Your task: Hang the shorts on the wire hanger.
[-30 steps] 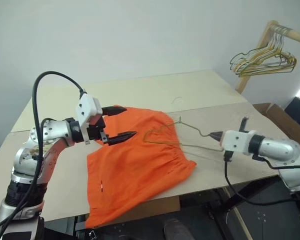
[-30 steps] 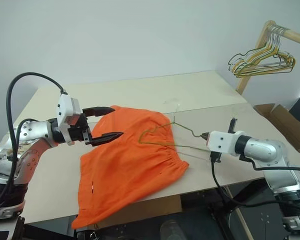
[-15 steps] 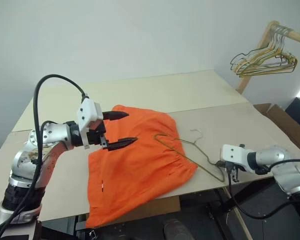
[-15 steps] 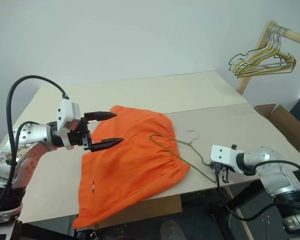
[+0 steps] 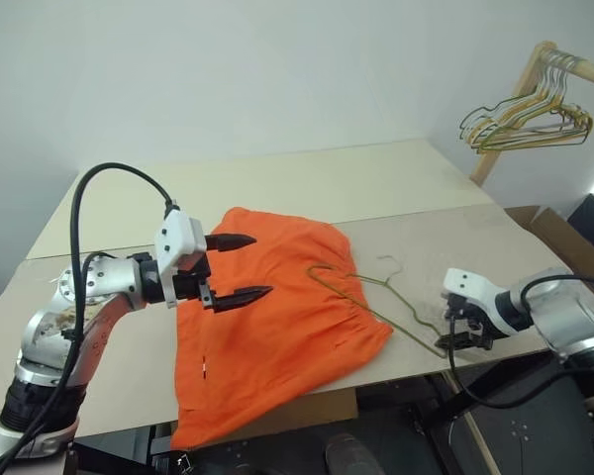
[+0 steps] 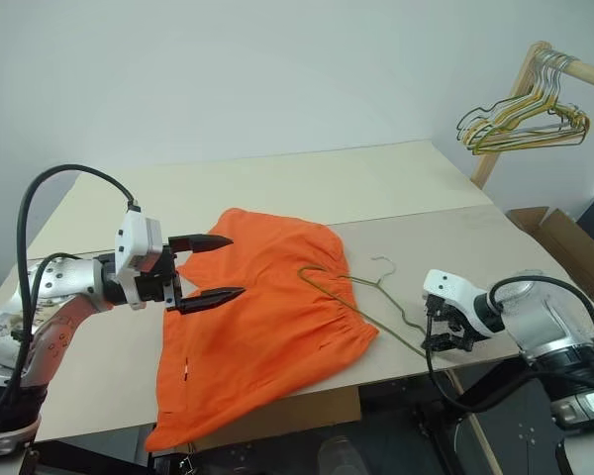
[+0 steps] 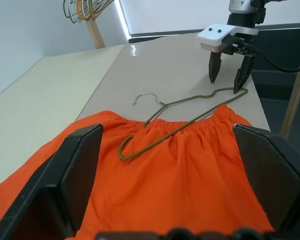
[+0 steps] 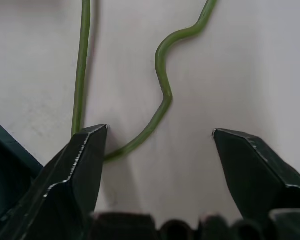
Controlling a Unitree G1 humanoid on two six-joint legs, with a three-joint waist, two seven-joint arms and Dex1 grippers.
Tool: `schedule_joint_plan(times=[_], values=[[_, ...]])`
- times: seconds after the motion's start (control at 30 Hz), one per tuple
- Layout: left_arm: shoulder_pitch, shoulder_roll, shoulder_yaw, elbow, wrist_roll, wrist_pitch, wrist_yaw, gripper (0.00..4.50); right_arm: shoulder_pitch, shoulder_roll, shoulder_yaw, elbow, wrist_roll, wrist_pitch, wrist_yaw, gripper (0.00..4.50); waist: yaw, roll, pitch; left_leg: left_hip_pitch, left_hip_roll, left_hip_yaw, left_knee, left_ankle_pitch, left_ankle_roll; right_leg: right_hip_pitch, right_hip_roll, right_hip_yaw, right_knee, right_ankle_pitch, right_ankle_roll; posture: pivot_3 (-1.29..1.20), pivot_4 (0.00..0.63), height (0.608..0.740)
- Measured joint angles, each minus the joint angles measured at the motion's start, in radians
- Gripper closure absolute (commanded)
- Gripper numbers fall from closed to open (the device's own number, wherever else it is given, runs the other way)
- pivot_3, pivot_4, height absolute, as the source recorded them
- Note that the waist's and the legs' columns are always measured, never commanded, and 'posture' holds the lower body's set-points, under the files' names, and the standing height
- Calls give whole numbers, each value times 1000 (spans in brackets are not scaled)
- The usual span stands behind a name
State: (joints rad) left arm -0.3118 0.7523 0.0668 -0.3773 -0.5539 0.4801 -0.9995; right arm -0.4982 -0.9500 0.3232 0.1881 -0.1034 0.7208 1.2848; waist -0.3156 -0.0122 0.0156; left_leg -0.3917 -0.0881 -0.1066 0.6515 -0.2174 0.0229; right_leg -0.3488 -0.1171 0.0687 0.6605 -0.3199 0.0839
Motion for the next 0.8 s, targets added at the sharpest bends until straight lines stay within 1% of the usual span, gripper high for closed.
schedule_joint_plan(times=[0.07,0.2,0.37,0.4,0.7,0.8], values=[[0,-2,0,0,0,0,0,0,-34,17,22,21,-14,55,-9,1266,0,0,0,0,0,0,0,0,0,0,0,0,0,0,0,-285,0,740],[0,-2,0,0,0,-1,-1,0,-81,48,30,76,-25,139,-33,2672,0,-3,-2,0,0,0,0,0,0,0,0,0,0,0,0,-280,0,740],[4,-2,2,-1,0,-2,-1,0,-119,62,57,95,-32,207,-50,4309,0,-3,-2,0,0,0,0,0,0,0,0,0,0,0,0,-278,0,740],[7,-2,3,-1,0,-2,-1,0,-122,63,59,95,-32,216,-52,4430,0,-3,-2,0,0,-1,0,0,0,0,0,0,0,0,0,-278,0,740],[9,-2,5,-1,1,-5,-1,0,-145,88,61,73,-24,372,-89,4430,0,-4,-3,0,0,-1,0,0,0,-1,0,0,0,0,0,-279,0,740],[9,-2,5,-1,1,-16,-1,0,-157,110,34,79,11,432,-122,4430,-1,-4,-3,-1,0,-1,0,0,0,-1,0,0,1,0,0,-279,0,740]])
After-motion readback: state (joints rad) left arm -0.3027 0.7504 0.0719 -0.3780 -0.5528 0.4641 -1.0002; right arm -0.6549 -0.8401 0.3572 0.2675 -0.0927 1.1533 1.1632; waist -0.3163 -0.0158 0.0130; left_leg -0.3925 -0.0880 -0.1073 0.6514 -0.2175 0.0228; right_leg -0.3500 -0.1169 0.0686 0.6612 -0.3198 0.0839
